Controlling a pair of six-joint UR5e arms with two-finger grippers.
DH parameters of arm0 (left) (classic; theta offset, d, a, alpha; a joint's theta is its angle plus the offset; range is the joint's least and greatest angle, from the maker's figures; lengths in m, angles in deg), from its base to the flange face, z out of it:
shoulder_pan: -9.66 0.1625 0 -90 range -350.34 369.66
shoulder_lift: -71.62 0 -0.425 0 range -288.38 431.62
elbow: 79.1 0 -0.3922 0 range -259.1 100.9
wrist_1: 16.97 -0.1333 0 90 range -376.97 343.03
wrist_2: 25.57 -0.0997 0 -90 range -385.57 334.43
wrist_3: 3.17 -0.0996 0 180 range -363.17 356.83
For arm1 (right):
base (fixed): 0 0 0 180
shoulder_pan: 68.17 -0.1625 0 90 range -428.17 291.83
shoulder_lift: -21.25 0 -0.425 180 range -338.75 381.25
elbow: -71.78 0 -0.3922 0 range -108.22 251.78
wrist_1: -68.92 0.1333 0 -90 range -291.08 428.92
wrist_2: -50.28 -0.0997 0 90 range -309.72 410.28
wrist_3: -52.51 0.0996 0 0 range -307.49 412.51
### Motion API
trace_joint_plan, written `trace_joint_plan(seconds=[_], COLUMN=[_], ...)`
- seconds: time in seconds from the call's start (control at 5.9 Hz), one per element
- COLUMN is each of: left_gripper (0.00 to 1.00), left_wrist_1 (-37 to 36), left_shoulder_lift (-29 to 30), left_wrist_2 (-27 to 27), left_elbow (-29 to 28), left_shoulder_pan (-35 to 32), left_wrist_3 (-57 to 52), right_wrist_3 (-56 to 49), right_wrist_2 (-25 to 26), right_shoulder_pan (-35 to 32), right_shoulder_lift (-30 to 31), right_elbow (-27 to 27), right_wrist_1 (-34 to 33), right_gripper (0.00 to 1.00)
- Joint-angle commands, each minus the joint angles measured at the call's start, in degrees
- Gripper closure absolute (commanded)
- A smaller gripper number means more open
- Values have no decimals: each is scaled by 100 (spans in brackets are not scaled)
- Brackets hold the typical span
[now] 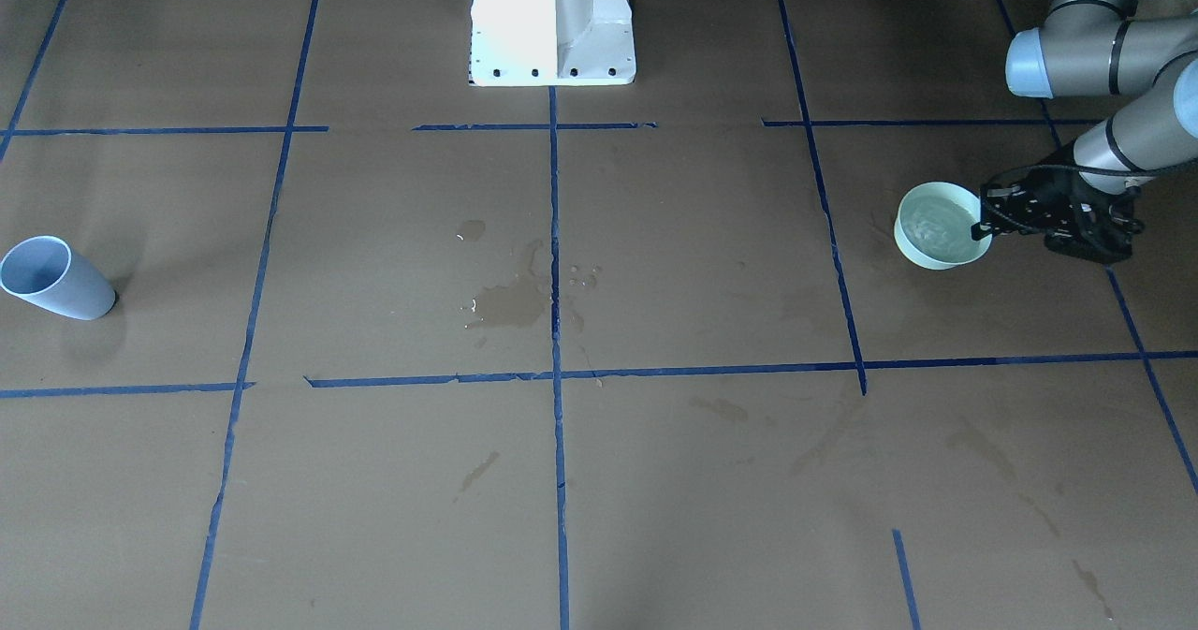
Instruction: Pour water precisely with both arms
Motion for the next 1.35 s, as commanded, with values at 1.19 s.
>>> trace_joint_plan(seconds=[1.19], left_gripper=[80], left_wrist_1=[9], left_shoulder_lift=[-153], left_wrist_2=[-35], left_elbow=[-629], left_shoulder_pan=[-42], left_wrist_3=[-602], right_wrist_3=[0], right_wrist_2=[-1], right_shoulder_pan=[18], right_shoulder_lift=[-26], right_elbow=[9], right_wrist_1=[1], right_gripper=[0])
